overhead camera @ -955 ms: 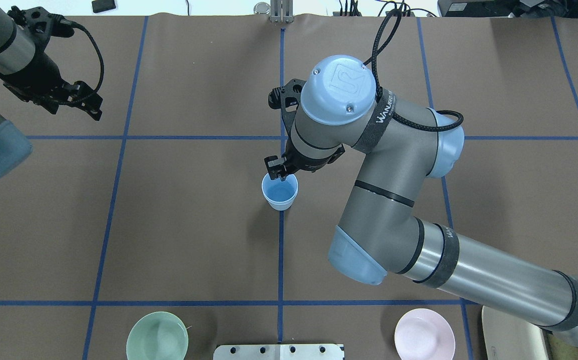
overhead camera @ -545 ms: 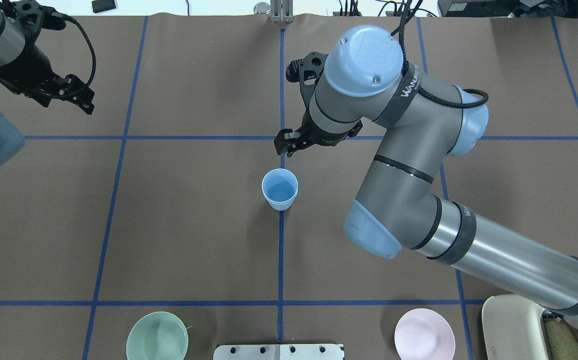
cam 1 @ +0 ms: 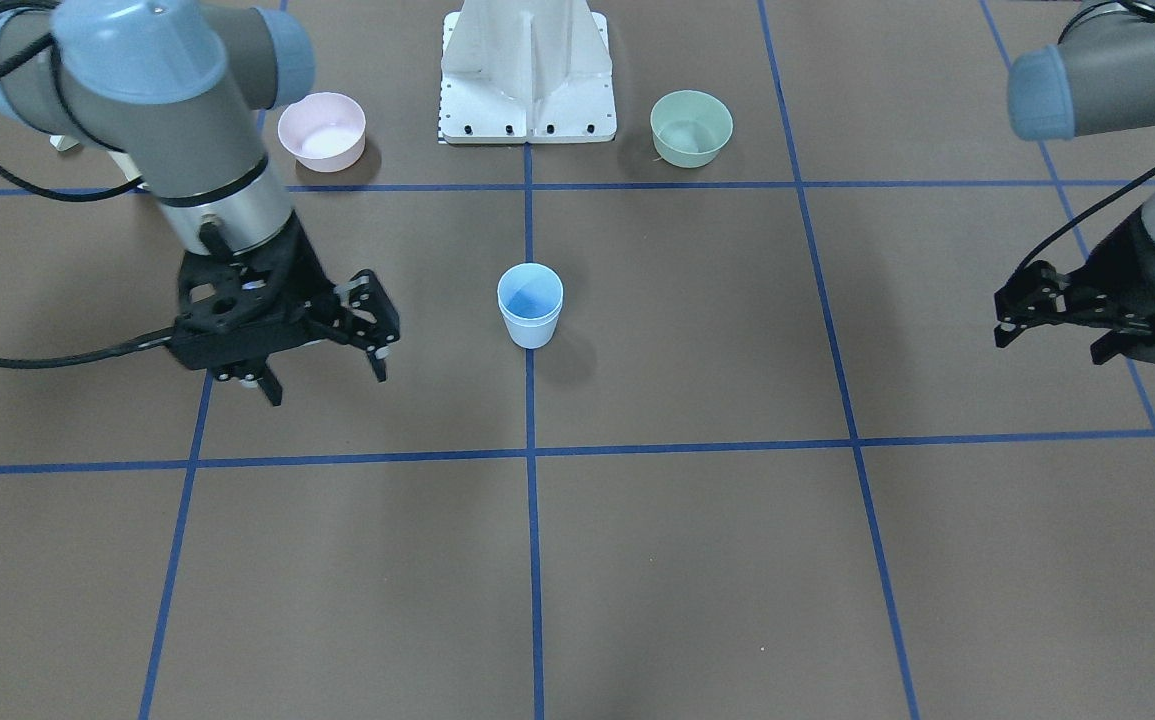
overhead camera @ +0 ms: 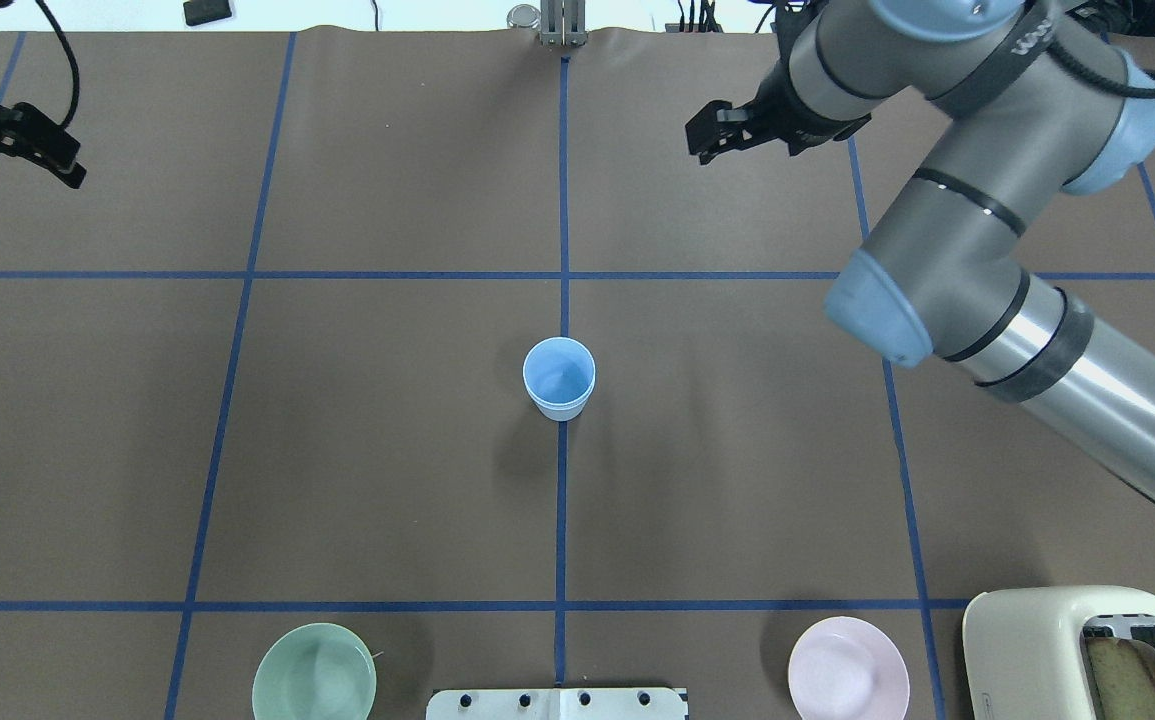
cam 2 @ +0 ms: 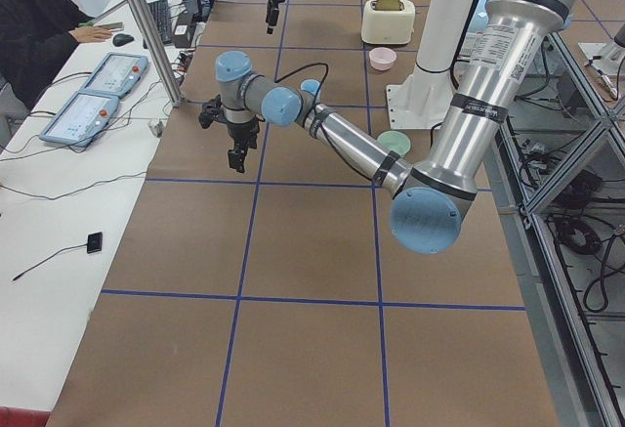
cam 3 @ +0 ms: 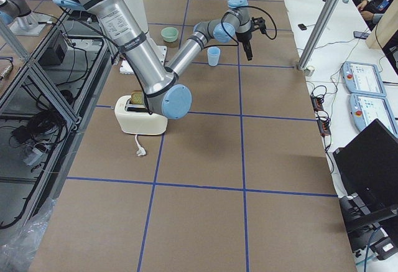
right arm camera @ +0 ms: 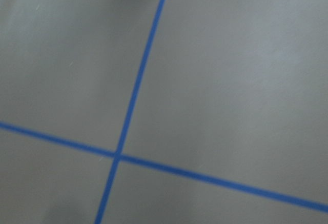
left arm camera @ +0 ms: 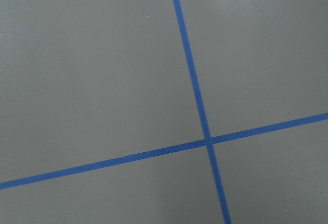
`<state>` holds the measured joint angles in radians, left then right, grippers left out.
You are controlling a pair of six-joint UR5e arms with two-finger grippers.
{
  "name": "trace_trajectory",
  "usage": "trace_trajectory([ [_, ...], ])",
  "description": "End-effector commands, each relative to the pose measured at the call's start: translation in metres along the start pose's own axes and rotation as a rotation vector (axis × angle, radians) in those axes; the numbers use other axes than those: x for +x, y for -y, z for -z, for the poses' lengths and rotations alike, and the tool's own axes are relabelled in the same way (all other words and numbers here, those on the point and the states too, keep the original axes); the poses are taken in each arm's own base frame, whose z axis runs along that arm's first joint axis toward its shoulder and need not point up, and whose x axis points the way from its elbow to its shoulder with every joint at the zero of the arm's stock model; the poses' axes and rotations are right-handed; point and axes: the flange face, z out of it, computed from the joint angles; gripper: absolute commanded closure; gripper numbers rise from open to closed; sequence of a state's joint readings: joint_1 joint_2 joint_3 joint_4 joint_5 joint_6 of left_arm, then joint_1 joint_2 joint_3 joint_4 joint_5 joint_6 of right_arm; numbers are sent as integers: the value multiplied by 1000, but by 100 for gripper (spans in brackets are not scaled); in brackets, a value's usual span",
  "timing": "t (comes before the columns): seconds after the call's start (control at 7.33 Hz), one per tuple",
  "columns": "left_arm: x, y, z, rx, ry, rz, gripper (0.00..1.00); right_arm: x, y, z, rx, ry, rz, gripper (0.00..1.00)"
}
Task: Stack blue cups with both arms
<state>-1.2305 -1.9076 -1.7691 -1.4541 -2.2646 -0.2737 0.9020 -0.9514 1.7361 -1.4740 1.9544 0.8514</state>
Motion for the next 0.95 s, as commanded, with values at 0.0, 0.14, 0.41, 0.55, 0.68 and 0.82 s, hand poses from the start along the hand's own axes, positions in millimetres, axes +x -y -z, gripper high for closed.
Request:
trace_trajectory([
  [0.0,-90,-9,24,-11,40,-64,2,119,30,25,-36,-26,35,0],
  [0.14,-128,-19,29,-20,54,-97,2,181,35,37,-68,-26,35,0],
  [0.41,-186,-50,30,-35,67,-68,1,284,13,43,-116,-59,63,0],
  [0.55,-203,-59,37,-29,74,-59,1,327,-6,47,-152,-60,14,0],
  [0.68,-225,-75,30,-51,74,-60,1,378,-30,59,-173,-50,-46,0],
  [0.82,-242,-83,23,-67,69,-36,1,432,-67,60,-211,-58,-1,0],
])
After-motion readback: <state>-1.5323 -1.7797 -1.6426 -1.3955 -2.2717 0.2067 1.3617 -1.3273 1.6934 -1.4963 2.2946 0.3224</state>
